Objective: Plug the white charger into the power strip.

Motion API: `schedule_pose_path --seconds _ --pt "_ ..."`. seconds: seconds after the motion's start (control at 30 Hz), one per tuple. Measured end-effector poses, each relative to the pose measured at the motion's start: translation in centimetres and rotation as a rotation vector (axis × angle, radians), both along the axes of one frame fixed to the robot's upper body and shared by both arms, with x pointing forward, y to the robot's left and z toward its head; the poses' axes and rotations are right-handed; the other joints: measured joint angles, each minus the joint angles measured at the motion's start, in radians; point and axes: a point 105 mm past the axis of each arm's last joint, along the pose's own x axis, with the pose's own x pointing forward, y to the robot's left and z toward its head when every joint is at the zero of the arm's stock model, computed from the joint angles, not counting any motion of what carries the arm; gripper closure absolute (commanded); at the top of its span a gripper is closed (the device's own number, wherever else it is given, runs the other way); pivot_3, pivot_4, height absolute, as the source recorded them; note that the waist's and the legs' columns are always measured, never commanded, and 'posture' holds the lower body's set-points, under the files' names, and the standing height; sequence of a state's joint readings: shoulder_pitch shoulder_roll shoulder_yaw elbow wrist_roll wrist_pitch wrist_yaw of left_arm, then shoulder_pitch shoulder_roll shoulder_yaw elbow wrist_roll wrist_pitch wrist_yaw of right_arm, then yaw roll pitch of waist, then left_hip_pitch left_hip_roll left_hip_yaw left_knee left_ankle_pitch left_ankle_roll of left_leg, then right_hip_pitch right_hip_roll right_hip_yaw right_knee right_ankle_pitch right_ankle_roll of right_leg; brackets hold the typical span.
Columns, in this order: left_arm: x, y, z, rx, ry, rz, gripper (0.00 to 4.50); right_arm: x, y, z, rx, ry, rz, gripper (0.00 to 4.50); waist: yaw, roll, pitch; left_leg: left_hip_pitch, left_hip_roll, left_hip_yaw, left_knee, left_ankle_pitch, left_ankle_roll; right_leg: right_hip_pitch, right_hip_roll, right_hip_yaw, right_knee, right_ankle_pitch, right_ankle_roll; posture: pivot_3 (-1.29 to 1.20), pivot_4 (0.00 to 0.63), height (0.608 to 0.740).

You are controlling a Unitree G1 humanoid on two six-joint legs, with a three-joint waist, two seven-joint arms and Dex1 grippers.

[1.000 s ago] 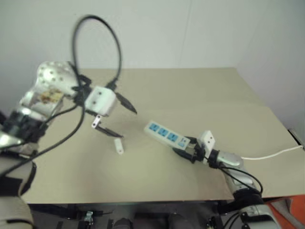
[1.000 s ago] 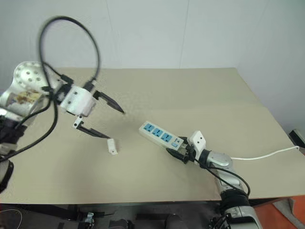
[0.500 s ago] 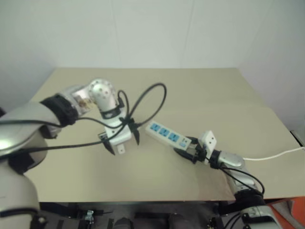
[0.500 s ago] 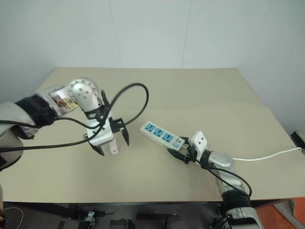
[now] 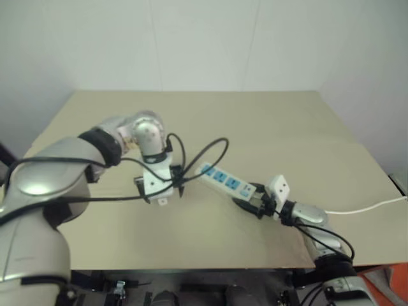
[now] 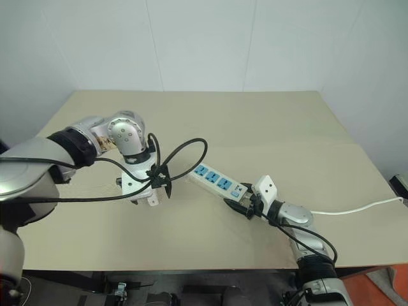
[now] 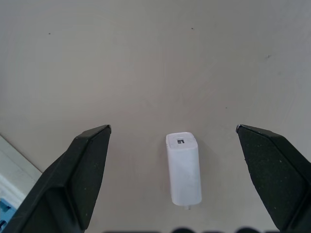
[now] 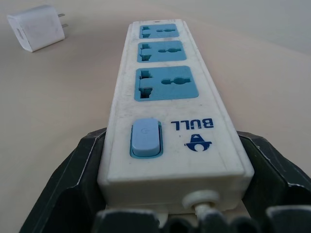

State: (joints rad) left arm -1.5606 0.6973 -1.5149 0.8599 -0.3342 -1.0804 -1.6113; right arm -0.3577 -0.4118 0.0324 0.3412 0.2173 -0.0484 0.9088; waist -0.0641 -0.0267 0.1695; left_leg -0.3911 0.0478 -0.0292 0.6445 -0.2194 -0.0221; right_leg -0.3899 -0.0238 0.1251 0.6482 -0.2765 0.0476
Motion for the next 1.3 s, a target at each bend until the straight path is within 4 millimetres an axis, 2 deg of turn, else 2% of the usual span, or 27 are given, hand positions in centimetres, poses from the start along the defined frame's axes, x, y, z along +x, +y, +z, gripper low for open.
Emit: schedule_pose_path --seconds 0.2,0.4,0.63,1.23,1.27,1.3 --pt "0.1 1.0 -1.5 0.079 0.001 -0.011 0.00 -0.2 0.0 0.0 -0.001 -0.004 -0.009 1.08 0.000 0.000 0.000 0.000 0.000 0.000 0.000 0.000 0.000 0.000 0.000 0.000 0.000 0.000 0.000 0.00 0.150 0.740" --pt "0.4 1.5 -2.1 0.118 -0.027 -0.035 0.00 -0.2 -0.1 -0.1 0.000 -0.001 -0.016 1.08 0.004 0.000 0.000 0.000 0.000 0.000 0.000 0.000 0.000 0.000 0.000 0.000 0.000 0.000 -0.001 0.00 0.150 0.740" --pt "1.2 0.8 -2.8 0.113 -0.077 -0.041 0.00 -0.3 -0.2 0.0 0.001 -0.001 -0.023 1.08 0.006 0.000 0.000 0.000 0.000 0.000 0.000 0.000 0.000 0.000 0.000 0.000 0.000 0.000 -0.001 0.00 0.150 0.740" --pt "2.3 0.6 -3.9 0.136 -0.161 -0.034 0.00 -0.4 -0.4 0.0 -0.003 -0.001 -0.038 1.08 0.012 0.000 0.000 0.000 0.000 0.000 0.000 0.000 0.000 0.000 0.000 0.000 0.001 0.003 -0.005 0.00 0.150 0.740" --pt "2.4 0.7 -4.0 0.146 -0.164 -0.033 0.38 -0.4 -0.4 0.0 -0.003 0.000 -0.038 1.08 0.012 0.000 0.000 0.000 0.000 0.000 0.000 0.000 0.000 0.000 0.000 0.000 0.001 0.003 -0.005 0.00 0.150 0.740" --pt "2.5 0.8 -4.1 0.153 -0.168 -0.029 0.56 -0.4 -0.4 0.0 -0.003 0.000 -0.039 1.08 0.013 0.000 0.000 0.000 0.000 0.000 0.000 0.000 0.000 0.000 0.000 0.000 0.001 0.003 -0.005 0.00 0.150 0.740"
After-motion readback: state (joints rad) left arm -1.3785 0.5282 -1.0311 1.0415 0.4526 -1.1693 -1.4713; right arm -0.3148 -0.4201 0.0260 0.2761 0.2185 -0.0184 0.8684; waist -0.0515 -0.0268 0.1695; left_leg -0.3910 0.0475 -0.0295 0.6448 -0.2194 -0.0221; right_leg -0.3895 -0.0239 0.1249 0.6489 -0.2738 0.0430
